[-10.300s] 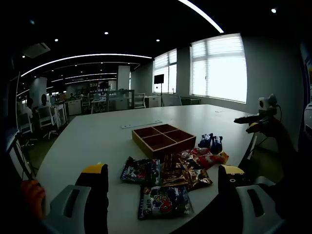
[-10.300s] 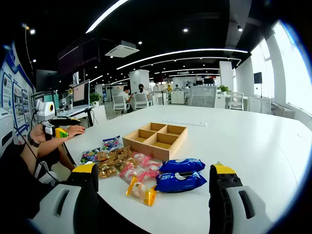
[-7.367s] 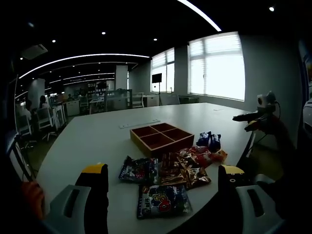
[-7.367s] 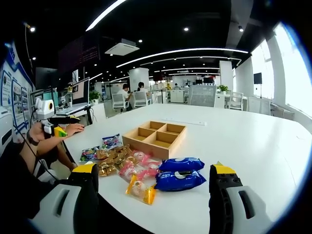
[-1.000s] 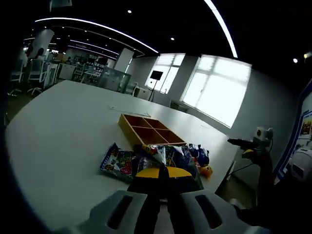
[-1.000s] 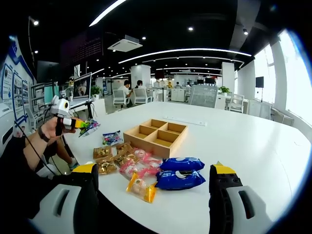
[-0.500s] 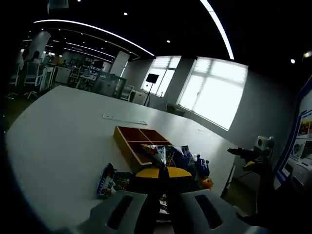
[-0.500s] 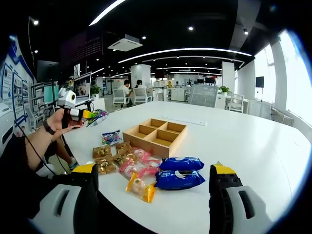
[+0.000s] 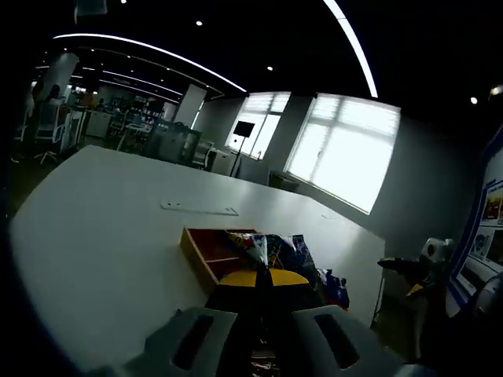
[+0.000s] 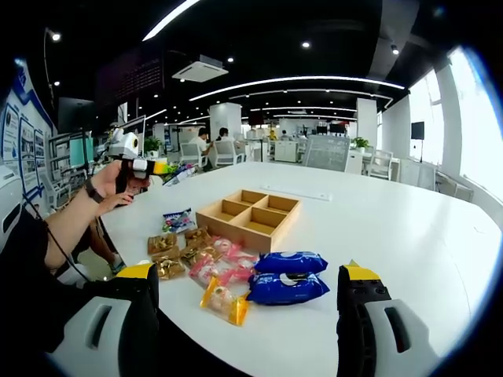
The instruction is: Pick up the scattered marshmallows, QQ candies, Oreo cookies, and mixed nuts on the table and sort them into separate containers
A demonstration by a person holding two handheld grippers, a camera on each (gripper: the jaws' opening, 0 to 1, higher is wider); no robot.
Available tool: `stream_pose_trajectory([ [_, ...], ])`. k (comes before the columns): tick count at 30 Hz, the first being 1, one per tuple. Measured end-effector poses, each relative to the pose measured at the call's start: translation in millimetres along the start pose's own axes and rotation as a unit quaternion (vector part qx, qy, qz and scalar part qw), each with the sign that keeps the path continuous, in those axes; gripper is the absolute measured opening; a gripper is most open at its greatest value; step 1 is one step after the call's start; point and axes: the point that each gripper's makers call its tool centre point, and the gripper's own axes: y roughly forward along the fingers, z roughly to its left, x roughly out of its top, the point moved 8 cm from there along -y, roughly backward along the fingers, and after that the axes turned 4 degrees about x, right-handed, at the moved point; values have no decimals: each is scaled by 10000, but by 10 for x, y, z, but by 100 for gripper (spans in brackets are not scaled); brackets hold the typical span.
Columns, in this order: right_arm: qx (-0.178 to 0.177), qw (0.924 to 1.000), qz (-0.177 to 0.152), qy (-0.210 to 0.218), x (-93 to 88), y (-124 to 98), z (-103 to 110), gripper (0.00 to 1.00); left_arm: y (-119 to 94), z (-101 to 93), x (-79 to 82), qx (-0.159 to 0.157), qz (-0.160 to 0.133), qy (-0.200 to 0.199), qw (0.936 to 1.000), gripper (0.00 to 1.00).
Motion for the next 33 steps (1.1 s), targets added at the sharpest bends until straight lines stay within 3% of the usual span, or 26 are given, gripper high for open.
stream_pose_trajectory([
  [3,-17,10000,3,-2,6,-4,-13,90,160,40,86,4,29,-6,10000,6],
  [13,-68,10000,13,24,4,-31,-45,90,688,96,142,73,230,-4,9997,6],
  [24,-117,9999,8,36,6,-46,-82,90,895,204,133,485,224,106,9985,6],
  [33,-112,9999,14,32,-3,-52,-59,90,954,190,143,563,235,186,9980,6],
])
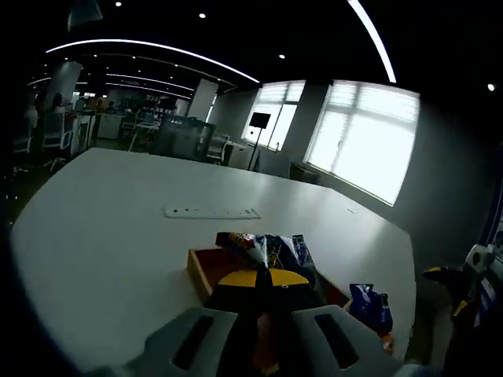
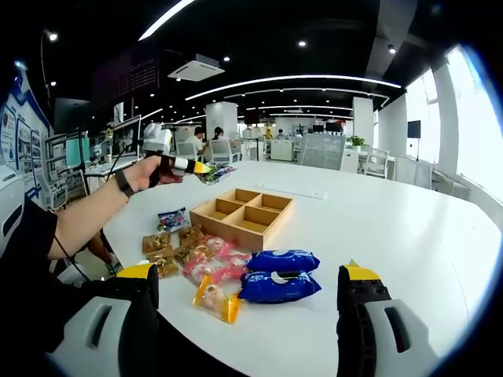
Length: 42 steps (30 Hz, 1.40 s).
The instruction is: Pick up the scattered marshmallows, QQ candies, Oreo cookies, and mixed nuts on the table and sort them into separate containers
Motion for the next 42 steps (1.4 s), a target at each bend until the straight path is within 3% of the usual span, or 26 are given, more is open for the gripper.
stream_pose_trajectory([
  [11,5,10000,15,-2,-5,1,10,90,134,-8,50,41,-29,-10,10000,6],
  [42,-8,10000,31,3,-13,5,-10,90,305,97,1,277,-56,-129,9995,6],
])
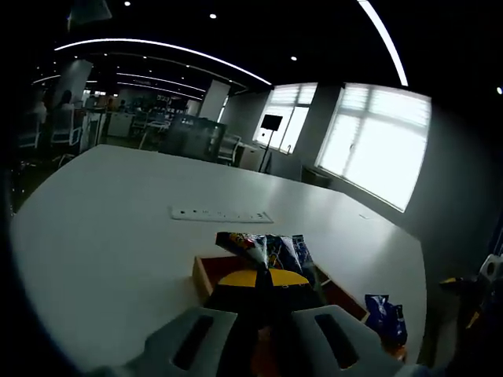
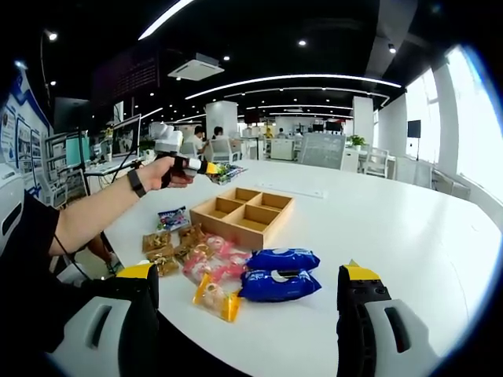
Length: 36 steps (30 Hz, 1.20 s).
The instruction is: Pick up the scattered marshmallows, QQ candies, Oreo cookies, and mixed nuts on the table and sort them into separate containers
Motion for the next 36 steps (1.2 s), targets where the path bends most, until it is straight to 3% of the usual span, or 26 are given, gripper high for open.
stream_pose_trajectory([
  [36,-13,10000,28,-5,6,-2,-21,90,137,-22,-34,197,5,92,9998,7],
])
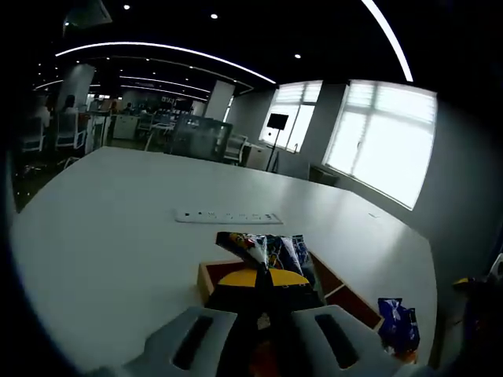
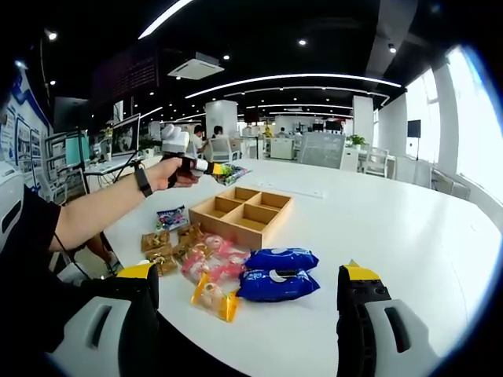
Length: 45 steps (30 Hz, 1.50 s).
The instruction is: Pick up the scattered marshmallows, QQ candies, Oreo cookies, and mixed nuts on the table and sort them into separate containers
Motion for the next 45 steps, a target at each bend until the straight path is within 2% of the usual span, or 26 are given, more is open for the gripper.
stream_pose_trajectory([
  [16,-17,10000,-28,-26,21,-12,16,90,50,48,-10,48,17,-34,10000,7],
  [21,-24,10000,-8,-17,-2,-16,17,90,108,78,7,77,7,-40,10000,7],
  [26,-51,10000,-5,10,-23,-27,-7,90,196,86,-43,112,57,-25,9999,7],
  [45,-49,9999,84,28,-63,4,-34,90,273,9,-247,450,205,630,9968,7],
])
